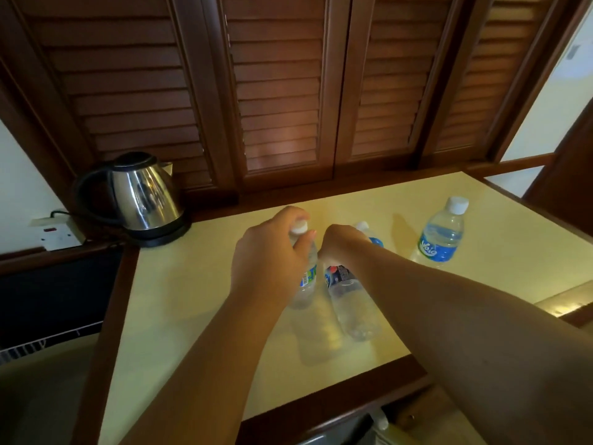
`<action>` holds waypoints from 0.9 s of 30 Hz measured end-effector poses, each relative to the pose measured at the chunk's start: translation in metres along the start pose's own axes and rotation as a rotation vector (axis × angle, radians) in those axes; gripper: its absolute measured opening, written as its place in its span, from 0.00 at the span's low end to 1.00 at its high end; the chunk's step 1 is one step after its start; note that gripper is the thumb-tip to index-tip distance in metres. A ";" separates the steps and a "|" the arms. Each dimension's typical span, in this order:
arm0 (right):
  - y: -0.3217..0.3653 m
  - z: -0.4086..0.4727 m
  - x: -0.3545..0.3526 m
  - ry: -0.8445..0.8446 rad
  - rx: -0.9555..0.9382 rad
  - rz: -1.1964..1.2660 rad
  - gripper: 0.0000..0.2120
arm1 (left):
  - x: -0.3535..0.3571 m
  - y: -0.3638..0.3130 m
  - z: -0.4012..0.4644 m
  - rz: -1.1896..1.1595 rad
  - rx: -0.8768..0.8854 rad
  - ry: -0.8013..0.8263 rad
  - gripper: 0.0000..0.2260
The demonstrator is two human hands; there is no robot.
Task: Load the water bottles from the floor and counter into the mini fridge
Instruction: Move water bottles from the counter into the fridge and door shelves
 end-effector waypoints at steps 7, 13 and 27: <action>-0.022 -0.072 -0.031 -0.229 -0.162 0.222 0.12 | -0.038 -0.005 -0.066 -0.047 -0.013 0.009 0.13; -0.099 -0.233 -0.026 -0.416 -0.270 0.442 0.11 | -0.081 -0.039 -0.158 -0.099 -0.025 -0.021 0.14; -0.254 -0.382 0.235 -0.488 -0.172 0.710 0.13 | 0.032 -0.067 -0.412 -0.116 -0.170 0.208 0.14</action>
Point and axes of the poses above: each hand's wrist, its own z-axis towards the middle knuckle, its own x-axis out of the palm, y = z × x, the point moved 6 cm from there along z, towards the middle knuckle, and after that the axes turned 1 degree about z, right-handed, at the moved point
